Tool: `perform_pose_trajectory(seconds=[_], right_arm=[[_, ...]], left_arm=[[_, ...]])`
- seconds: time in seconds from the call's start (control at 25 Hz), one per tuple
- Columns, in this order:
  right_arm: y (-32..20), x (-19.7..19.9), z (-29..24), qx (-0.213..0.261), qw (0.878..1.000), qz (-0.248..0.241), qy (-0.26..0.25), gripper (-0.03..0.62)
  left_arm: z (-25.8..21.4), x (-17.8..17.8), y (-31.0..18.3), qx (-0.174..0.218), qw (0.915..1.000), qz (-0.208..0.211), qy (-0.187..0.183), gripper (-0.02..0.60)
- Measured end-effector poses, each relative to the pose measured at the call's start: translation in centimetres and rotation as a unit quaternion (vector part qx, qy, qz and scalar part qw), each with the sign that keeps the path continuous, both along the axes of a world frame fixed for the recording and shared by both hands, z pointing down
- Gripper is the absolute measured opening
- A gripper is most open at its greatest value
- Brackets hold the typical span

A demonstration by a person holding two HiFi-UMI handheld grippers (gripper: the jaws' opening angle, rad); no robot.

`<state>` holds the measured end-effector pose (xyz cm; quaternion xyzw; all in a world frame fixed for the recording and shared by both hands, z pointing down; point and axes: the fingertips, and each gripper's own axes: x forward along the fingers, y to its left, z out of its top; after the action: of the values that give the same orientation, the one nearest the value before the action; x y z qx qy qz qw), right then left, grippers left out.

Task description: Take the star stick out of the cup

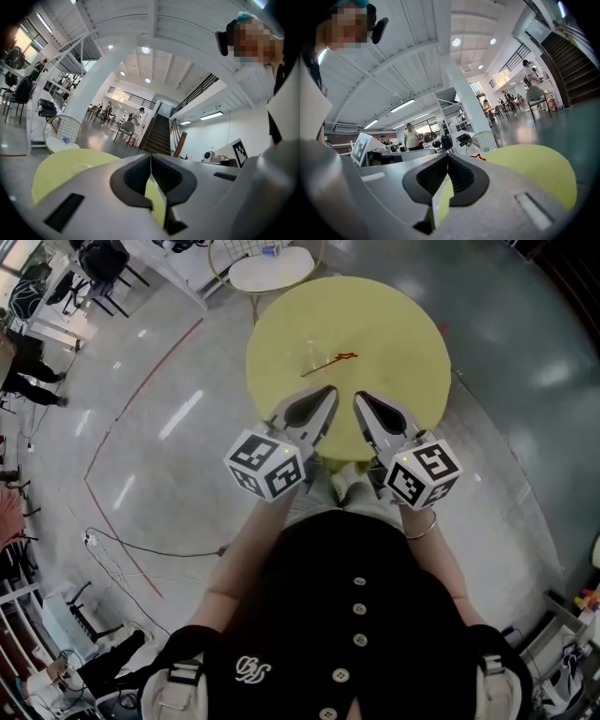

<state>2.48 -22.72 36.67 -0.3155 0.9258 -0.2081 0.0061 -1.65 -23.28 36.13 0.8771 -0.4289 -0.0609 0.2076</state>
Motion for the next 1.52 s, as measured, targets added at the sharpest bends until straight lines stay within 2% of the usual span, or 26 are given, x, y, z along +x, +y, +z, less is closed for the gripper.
perform_pose_trajectory(seconds=[0.52,0.64,0.88,1.16,1.52], right_arm=[[-1.6,-1.1,1.2,-0.018,0.999,0.020,0.019,0.003],[-2.1,-0.7,1.6,-0.025,0.999,0.030,0.020,0.003],[-3.4,-0.4,2.5,-0.040,0.998,0.044,0.024,0.003],[-4.0,-0.5,4.1,-0.061,0.996,0.053,0.034,0.003],[-4.6,0.4,5.8,-0.084,0.993,0.074,0.037,0.003]], left_arm=[[1.8,-0.4,-2.1,-0.024,0.9993,0.027,-0.011,0.015],[2.2,-0.6,-2.7,-0.018,0.9988,0.028,-0.037,0.015],[3.0,-1.4,-4.4,0.005,0.9933,0.035,-0.110,0.015],[5.1,-2.1,-6.6,-0.007,0.9882,0.058,-0.141,0.017],[7.2,-0.8,-7.8,-0.009,0.9742,0.101,-0.202,0.018]])
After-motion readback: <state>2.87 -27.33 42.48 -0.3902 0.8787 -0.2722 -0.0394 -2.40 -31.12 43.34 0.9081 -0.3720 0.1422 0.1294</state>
